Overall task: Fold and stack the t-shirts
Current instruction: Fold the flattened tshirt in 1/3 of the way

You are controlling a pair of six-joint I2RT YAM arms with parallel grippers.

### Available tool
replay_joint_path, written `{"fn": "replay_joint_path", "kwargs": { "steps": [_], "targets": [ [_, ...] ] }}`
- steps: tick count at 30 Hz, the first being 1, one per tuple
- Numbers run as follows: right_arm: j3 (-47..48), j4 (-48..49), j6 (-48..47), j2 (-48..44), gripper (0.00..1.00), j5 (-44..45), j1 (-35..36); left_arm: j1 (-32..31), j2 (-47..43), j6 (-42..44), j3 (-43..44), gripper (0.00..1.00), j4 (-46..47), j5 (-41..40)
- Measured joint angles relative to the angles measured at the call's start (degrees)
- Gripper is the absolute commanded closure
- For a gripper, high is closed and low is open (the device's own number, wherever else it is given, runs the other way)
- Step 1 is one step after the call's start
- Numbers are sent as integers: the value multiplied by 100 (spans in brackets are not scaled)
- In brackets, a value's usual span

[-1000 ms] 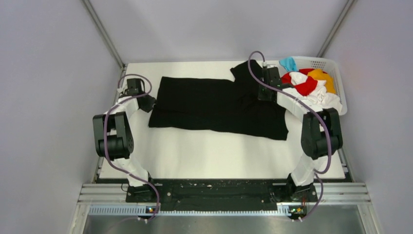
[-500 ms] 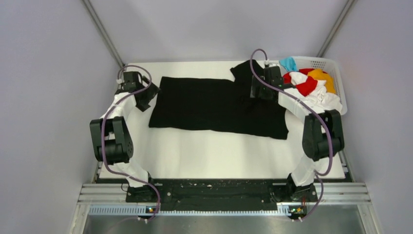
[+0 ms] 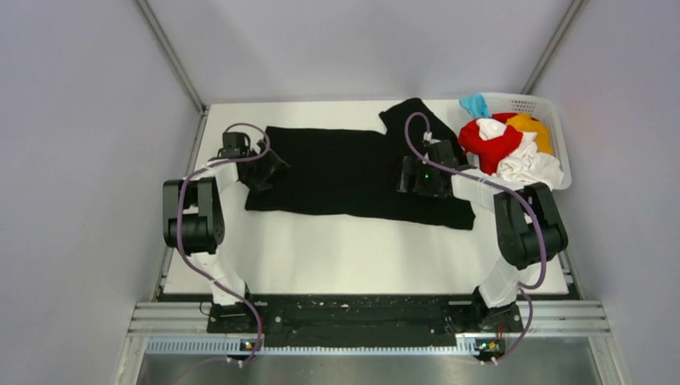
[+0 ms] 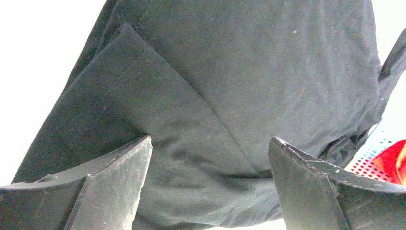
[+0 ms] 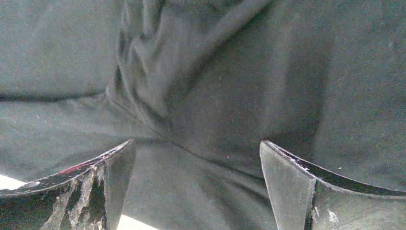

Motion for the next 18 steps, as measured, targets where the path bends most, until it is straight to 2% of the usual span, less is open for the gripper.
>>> {"fn": "replay_joint_path", "kwargs": {
  "steps": [5,10,18],
  "targets": [
    [-721,518,138,-461,1,-31,46,44,-490,11,-796,1,533,20],
    [-1729,603,337,-1432,1,26,330,50,-1453,15,-1912,1,634,-63],
    [-2997,-214,737,-3335,1,-94,527,42,-3486,-52,-3388,1,-299,-791]
  ]
}}
